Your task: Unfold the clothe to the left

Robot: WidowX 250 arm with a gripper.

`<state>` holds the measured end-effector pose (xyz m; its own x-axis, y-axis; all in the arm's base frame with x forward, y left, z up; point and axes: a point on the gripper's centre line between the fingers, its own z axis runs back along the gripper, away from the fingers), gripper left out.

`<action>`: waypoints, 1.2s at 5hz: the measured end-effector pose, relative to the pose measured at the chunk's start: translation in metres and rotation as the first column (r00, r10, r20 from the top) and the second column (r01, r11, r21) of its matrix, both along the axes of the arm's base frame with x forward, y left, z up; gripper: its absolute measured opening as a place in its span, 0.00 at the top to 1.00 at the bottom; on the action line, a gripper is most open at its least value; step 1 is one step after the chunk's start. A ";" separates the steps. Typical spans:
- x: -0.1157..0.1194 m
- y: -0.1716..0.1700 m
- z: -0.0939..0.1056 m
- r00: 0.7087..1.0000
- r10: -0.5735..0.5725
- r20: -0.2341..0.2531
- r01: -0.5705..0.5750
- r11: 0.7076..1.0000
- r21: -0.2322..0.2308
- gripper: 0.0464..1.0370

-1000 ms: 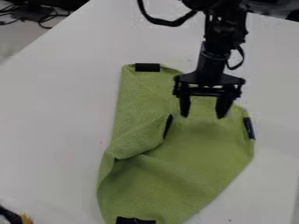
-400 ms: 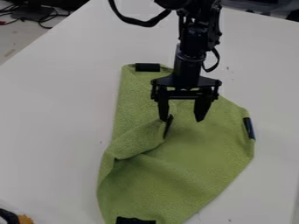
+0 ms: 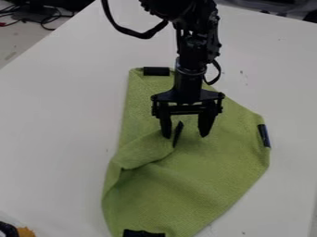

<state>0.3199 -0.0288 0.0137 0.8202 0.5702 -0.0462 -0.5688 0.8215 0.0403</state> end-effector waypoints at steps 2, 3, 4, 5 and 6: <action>-0.001 -0.001 -0.002 1.000 0.009 0.003 -0.009 1.000 -0.020 0.49; -0.001 -0.002 -0.002 1.000 0.002 0.003 -0.002 1.000 -0.026 0.77; -0.003 -0.002 -0.003 1.000 0.006 -0.005 -0.006 1.000 -0.025 0.94; -0.004 0.000 0.000 1.000 0.011 -0.007 -0.011 1.000 -0.012 0.99; -0.001 0.008 0.030 0.998 0.036 0.044 -0.038 0.999 0.039 0.99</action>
<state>0.3186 -0.0206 0.0435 0.7994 0.6006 0.0120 -0.6005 0.7983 0.0469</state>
